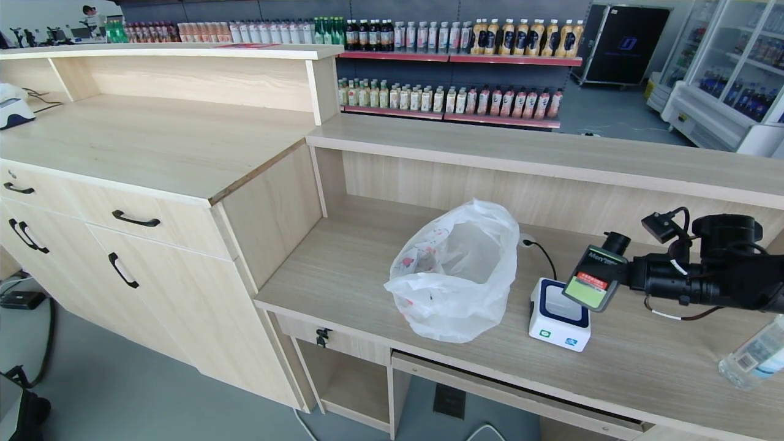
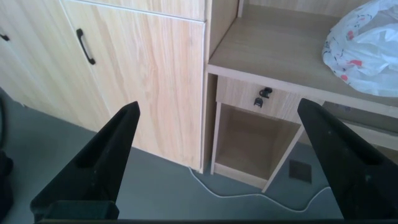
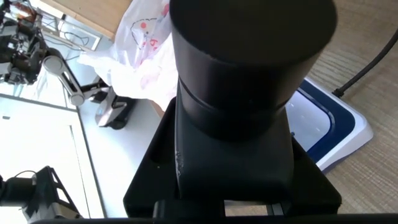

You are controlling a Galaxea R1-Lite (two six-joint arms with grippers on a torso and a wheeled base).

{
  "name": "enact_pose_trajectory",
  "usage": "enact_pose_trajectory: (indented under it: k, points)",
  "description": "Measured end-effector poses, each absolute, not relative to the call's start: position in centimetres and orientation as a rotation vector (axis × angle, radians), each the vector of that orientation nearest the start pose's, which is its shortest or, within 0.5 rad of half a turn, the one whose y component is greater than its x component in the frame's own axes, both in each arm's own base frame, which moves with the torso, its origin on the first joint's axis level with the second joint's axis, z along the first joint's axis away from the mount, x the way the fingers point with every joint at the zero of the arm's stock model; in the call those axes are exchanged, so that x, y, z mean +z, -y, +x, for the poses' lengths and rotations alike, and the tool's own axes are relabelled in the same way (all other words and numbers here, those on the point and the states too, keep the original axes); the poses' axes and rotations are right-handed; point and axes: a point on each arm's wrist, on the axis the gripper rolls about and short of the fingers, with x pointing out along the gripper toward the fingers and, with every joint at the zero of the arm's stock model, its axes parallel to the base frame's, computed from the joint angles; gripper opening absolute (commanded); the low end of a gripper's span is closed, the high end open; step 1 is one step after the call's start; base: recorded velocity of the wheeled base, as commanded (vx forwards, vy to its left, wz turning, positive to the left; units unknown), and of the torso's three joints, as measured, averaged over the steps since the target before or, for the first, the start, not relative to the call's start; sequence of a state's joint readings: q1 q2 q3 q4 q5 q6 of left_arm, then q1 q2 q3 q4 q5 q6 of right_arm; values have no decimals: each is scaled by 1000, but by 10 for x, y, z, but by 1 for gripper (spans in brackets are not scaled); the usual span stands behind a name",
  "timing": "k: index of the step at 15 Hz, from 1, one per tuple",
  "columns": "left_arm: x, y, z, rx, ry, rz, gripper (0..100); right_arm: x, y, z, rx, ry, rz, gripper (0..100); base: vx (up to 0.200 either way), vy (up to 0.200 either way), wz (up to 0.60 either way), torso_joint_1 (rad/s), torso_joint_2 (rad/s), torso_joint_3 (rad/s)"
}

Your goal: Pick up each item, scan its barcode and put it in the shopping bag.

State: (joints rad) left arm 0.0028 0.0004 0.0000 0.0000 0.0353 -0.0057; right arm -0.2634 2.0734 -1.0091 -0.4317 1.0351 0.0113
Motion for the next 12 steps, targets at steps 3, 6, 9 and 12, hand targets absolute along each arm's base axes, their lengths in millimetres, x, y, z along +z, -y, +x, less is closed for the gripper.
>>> enact_pose_trajectory:
  k: [3, 6, 9, 12]
  points:
    - [75, -1, -23, 38, 0, -6, 100, 92, 77, 363, 747, -506, 387, 0, 0, 0, 0, 0, 0, 0]
    - [75, -1, -23, 37, 0, -6, 100, 92, 77, 363, 748, -508, 388, 0, 0, 0, 0, 0, 0, 0]
    - [75, -1, -23, 37, 0, -6, 100, 98, 76, 361, 750, -497, 379, 0, 0, 0, 0, 0, 0, 0]
    - [75, -1, -23, 38, 0, -6, 100, 138, 66, 346, 765, -420, 311, 0, 0, 0, 0, 0, 0, 0]
